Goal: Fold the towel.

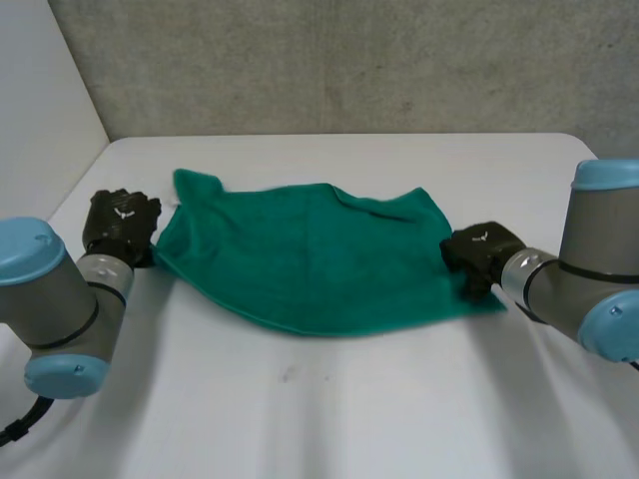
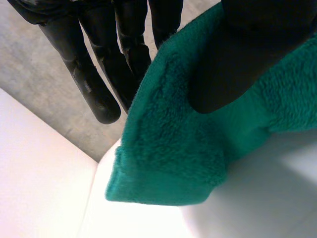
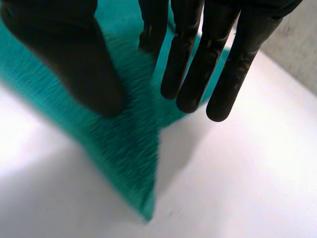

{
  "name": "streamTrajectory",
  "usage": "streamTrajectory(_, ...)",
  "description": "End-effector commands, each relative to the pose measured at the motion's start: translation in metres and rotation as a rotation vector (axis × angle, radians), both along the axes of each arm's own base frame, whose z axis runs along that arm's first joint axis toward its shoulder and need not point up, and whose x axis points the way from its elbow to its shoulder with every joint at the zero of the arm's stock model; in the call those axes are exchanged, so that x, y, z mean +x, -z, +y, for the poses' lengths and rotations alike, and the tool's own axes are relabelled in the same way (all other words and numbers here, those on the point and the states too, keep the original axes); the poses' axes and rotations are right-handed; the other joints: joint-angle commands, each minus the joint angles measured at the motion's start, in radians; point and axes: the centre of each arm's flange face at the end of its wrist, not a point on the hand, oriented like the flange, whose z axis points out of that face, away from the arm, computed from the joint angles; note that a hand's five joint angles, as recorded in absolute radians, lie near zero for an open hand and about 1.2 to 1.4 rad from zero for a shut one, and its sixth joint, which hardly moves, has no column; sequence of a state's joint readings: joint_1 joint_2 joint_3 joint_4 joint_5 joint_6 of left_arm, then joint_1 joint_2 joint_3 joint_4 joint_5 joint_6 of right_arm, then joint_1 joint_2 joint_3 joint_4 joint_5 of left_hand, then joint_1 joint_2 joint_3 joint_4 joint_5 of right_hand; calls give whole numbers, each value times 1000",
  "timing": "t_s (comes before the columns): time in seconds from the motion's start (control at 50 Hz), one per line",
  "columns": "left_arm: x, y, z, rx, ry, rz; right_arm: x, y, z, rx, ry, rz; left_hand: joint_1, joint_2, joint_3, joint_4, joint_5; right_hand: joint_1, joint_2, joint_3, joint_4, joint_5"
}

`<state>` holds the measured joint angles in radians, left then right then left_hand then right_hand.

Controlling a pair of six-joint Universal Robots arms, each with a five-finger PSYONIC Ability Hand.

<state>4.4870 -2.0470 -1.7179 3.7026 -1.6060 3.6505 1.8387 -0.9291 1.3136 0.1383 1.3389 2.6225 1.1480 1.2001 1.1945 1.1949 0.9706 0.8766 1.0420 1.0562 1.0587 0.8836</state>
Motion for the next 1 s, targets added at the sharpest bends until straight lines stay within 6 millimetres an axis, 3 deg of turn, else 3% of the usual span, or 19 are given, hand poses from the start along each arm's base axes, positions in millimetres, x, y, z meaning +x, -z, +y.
streamTrajectory(0.02,-2,-10,3,-22,9,11,-14,-26,-1,-56,82,-92,248,196,202,201,251,-209,-375,-389,-391,-391)
streamTrajectory(0.08,-1,-14,4,-29,7,14,-17,-36,8,-65,82,-115,248,196,202,201,251,-471,-636,-650,-653,-652)
streamTrajectory(0.14,-1,-15,5,-32,9,15,-19,-38,16,-58,75,-120,248,196,202,201,251,-527,-693,-707,-709,-709)
streamTrajectory(0.26,3,-22,4,-50,-8,20,-50,-34,26,-37,149,-120,248,196,202,201,251,-501,-666,-681,-683,-683)
streamTrajectory(0.48,6,-24,3,-53,-17,21,-76,-9,38,96,252,-204,248,196,202,201,251,-322,-487,-502,-504,-504)
streamTrajectory(0.72,7,-21,4,-44,-14,19,-69,1,45,252,264,-417,248,196,202,201,251,-237,-402,-416,-419,-418)
streamTrajectory(0.84,7,-21,4,-43,-14,19,-69,9,41,277,278,-430,248,196,202,201,251,-204,-370,-384,-387,-386)
streamTrajectory(0.92,8,-21,4,-43,-19,17,-69,15,35,280,285,-428,248,196,202,201,251,-5,-171,-185,-187,-187)
streamTrajectory(0.96,8,-21,4,-43,-17,15,-69,18,30,278,286,-423,248,196,202,201,251,442,277,263,260,261)
streamTrajectory(1.0,7,-21,5,-39,-17,11,-69,14,23,246,278,-410,248,196,202,201,251,520,354,340,338,338)
